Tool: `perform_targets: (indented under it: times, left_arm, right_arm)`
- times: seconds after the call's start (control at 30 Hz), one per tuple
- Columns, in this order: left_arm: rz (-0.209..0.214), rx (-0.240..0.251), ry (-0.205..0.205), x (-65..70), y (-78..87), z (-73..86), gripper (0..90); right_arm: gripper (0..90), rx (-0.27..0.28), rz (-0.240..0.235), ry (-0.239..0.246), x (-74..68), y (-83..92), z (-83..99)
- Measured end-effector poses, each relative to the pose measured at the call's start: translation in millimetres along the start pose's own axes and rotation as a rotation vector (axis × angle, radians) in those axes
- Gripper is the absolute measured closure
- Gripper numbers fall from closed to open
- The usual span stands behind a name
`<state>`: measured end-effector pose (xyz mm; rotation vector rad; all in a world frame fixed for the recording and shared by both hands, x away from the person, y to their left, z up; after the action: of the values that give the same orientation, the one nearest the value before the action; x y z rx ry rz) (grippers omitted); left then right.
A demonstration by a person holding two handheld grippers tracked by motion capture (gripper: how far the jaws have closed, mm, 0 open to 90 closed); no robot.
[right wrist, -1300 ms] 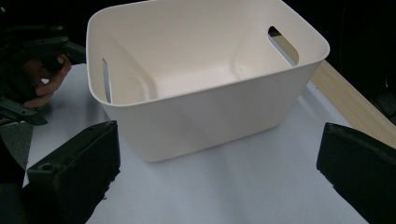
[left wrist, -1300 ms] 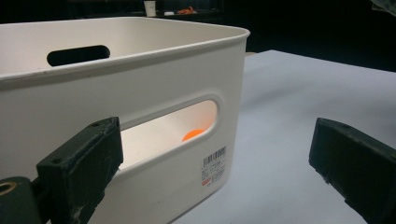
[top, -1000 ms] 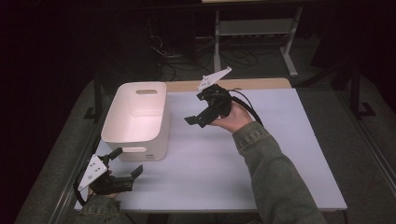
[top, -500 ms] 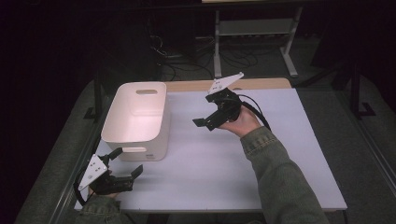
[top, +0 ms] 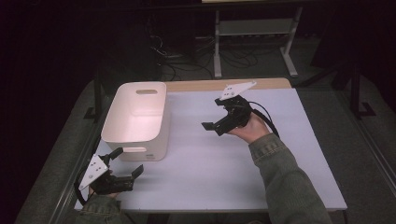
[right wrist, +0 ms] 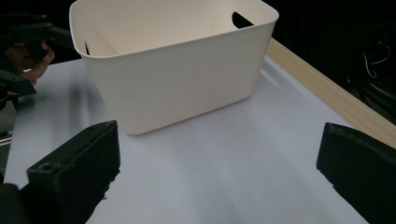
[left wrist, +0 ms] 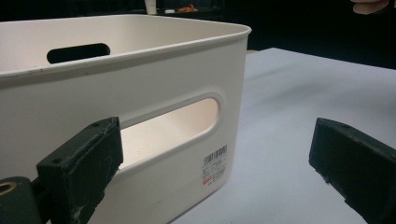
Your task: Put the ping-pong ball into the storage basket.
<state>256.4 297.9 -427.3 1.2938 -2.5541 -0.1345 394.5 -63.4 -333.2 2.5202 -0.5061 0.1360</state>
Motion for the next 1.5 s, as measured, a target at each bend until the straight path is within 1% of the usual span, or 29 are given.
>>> perform_targets:
  times: [0.2, 0.43, 0.57, 0.67, 0.83, 0.97, 1.13, 1.33, 1.5]
  left_arm:
    - [0.001, -0.003, 0.001, 0.3, -0.4, 0.1, 2.4]
    - [0.003, 0.0, 0.001, 0.5, 0.1, -0.2, 2.4]
    - [0.004, -0.002, 0.0, 0.8, -0.9, -0.2, 2.4]
    - [0.005, -0.002, 0.001, 0.8, -0.9, -0.2, 2.4]
    - [0.005, -0.001, 0.001, 1.0, -0.6, -0.3, 2.4]
    - [0.004, -0.001, 0.001, 0.9, -0.3, -0.3, 2.4]
    - [0.003, -0.001, 0.003, 0.7, -0.4, -0.3, 2.4]
    - [0.001, -0.001, 0.004, 0.7, -0.5, -0.3, 2.4]
    - [-0.001, 0.001, 0.004, 0.6, -0.2, -0.4, 2.3]
  right_arm:
    - [0.0, 0.009, 0.016, -0.019, -0.9, 7.2, 8.9]
    - [0.0, 0.019, 0.038, -0.024, -3.9, 14.9, 16.5]
    - [0.0, 0.03, 0.053, -0.041, -6.2, 20.0, 24.5]
    - [0.0, 0.041, 0.055, -0.057, -7.8, 23.4, 33.0]
    - [0.0, 0.027, 0.067, -0.057, -13.5, 27.2, 43.1]
    - [0.0, 0.034, 0.085, -0.048, -17.6, 33.4, 49.4]
    - [0.0, 0.05, 0.127, -0.058, -21.1, 41.0, 59.3]
    - [0.0, 0.058, 0.158, -0.061, -26.9, 49.1, 72.2]
    - [0.0, 0.064, 0.18, -0.068, -28.2, 55.7, 79.7]
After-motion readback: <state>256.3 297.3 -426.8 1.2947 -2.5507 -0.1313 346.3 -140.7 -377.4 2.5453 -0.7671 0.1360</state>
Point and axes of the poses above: each handheld gripper's, and its own axes: y roughly backward along the jaws, z roughly out of its underside, x roughly to its right, the point moved 3 cm from there along -y, roughly forward along the jaws, and after that the axes turned 14 degrees about y, right-handed, at the moved point
